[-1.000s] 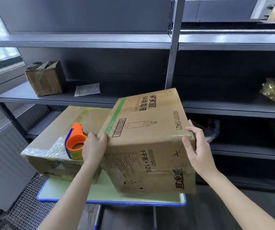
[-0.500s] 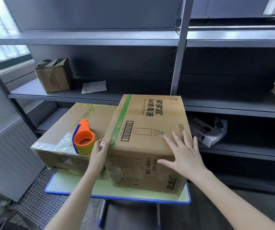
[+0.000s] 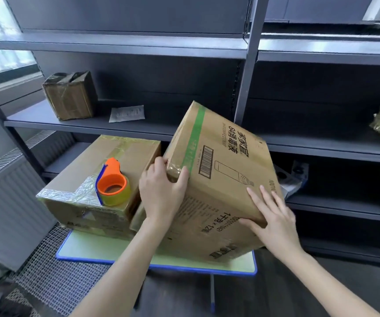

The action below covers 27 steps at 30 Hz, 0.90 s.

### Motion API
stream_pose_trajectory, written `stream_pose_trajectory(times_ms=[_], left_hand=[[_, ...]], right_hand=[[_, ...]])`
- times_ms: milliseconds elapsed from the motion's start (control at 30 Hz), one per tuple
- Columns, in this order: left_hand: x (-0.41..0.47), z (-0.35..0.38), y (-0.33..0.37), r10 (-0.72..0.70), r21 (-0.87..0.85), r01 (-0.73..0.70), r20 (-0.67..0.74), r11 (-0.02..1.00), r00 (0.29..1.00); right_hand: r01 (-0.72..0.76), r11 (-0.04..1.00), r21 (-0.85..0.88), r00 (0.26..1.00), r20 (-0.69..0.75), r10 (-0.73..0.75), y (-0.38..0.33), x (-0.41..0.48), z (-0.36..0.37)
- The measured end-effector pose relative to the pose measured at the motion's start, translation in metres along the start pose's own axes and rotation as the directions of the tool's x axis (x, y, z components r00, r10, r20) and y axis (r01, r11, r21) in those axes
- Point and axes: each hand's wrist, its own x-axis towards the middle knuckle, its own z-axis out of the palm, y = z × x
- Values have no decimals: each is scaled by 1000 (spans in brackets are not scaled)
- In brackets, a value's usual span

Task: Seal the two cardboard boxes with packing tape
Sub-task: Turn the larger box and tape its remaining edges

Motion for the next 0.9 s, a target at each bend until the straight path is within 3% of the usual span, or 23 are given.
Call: stream_pose_trajectory(times_ms=[67, 167, 300, 500, 633, 733, 833, 900], left_hand=[[-3, 1, 23, 134, 125, -123, -85, 984, 987], [-21, 15, 48, 347, 234, -336, -3, 912, 938], [-43, 41, 59, 435, 203, -482, 237, 852, 869], [-48, 60, 45, 556, -13, -625, 471, 781, 685], [-35, 46, 36, 502, -110, -518, 478, 848, 721], [-14, 27, 20, 406, -28, -436, 425, 899, 809], [10, 5, -3, 281, 80, -331, 368, 940, 886], [20, -5, -20, 234, 166, -314, 378, 935, 896]], right_hand=[[-21, 957, 291, 1000, 24, 15, 1, -9, 11], [-53, 839, 542, 992, 121, -16, 3, -17, 26], [-108, 776, 621, 992, 113, 47, 8, -7, 29], [-189, 748, 636, 982, 120, 146, 22, 9, 14], [-203, 722, 662, 979, 122, 163, 7, 14, 4], [-106, 825, 555, 993, 24, 112, -11, 19, -5], [138, 976, 166, 980, -169, -109, -32, 24, -11], [251, 967, 35, 962, -119, -246, -46, 30, -13]])
